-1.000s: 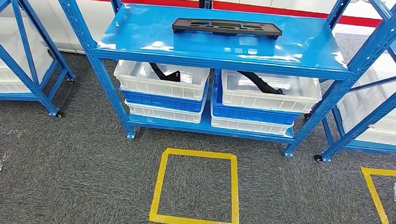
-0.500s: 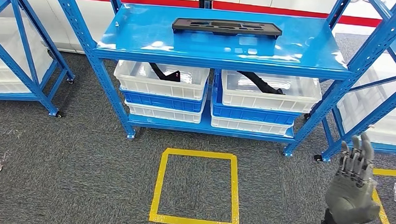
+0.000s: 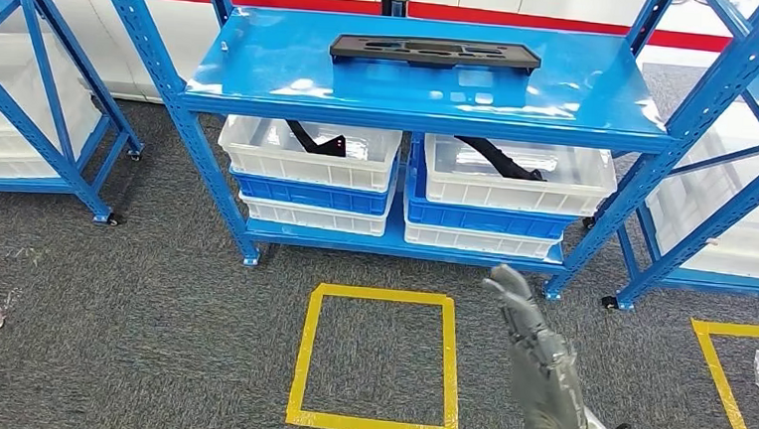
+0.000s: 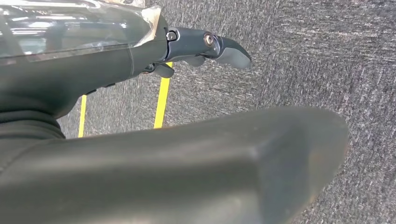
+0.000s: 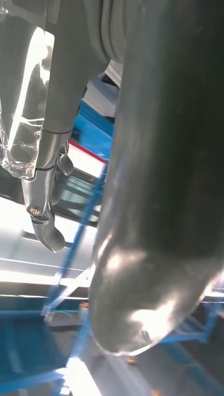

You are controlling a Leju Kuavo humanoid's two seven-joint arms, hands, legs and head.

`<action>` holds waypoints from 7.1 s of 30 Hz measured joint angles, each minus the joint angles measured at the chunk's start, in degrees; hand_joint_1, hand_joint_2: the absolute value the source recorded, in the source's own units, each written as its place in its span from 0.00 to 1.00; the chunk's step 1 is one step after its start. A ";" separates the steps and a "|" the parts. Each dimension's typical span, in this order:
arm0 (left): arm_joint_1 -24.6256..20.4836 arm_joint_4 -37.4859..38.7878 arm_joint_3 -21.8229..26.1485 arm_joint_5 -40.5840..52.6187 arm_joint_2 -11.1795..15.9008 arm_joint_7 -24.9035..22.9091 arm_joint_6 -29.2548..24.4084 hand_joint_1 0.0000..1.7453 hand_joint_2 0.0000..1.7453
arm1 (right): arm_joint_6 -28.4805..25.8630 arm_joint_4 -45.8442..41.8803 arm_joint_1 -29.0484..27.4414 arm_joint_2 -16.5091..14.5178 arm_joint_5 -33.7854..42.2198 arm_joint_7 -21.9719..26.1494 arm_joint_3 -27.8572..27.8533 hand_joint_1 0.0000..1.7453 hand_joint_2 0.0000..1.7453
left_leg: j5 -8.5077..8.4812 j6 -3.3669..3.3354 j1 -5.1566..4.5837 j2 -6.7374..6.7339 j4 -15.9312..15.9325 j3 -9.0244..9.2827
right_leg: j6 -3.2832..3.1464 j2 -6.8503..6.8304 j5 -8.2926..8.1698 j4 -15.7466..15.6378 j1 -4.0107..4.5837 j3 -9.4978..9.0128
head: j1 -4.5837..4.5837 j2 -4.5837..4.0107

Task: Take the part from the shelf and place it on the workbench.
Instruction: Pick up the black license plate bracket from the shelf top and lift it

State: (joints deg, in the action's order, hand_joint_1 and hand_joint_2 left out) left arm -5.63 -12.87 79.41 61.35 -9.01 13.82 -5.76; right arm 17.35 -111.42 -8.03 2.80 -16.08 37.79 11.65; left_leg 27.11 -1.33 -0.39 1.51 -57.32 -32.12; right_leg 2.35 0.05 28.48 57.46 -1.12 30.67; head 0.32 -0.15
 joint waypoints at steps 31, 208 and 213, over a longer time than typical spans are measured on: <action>-0.30 0.34 1.30 -0.72 -0.74 0.56 -1.55 0.00 0.00 | -9.27 -3.21 2.90 3.17 -3.98 0.02 6.73 0.00 0.00 | 4.53 2.48 2.23 -0.81 -4.95 1.48 | -0.50 0.00 0.62 0.99 -1.09 0.12 | 0.35 0.00; -0.14 1.31 -2.97 1.66 -1.45 -2.50 -8.75 0.00 0.00 | -51.10 67.24 42.59 7.87 -62.53 -34.34 -6.31 0.01 1.00 | 1.63 -0.44 0.03 -0.95 -1.13 0.62 | 0.20 0.21 -0.95 1.40 0.30 2.29 | -0.84 0.00; -0.14 1.31 -2.97 1.67 -1.45 -2.50 -8.80 0.00 0.00 | -51.10 68.61 43.25 7.89 -62.51 -34.34 -6.12 0.25 1.00 | 1.63 -0.44 0.03 -0.95 -1.13 0.63 | 0.20 0.22 -0.95 1.41 0.31 2.29 | -0.84 0.00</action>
State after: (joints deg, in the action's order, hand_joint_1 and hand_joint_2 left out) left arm -5.77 -11.56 76.43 63.02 -10.46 11.32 -14.56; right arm -33.75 -42.81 35.22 10.69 -78.60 3.45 5.54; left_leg 28.75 -1.77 -0.36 0.56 -58.45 -31.49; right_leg 2.54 0.27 27.52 58.87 -0.81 32.96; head -0.52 -0.15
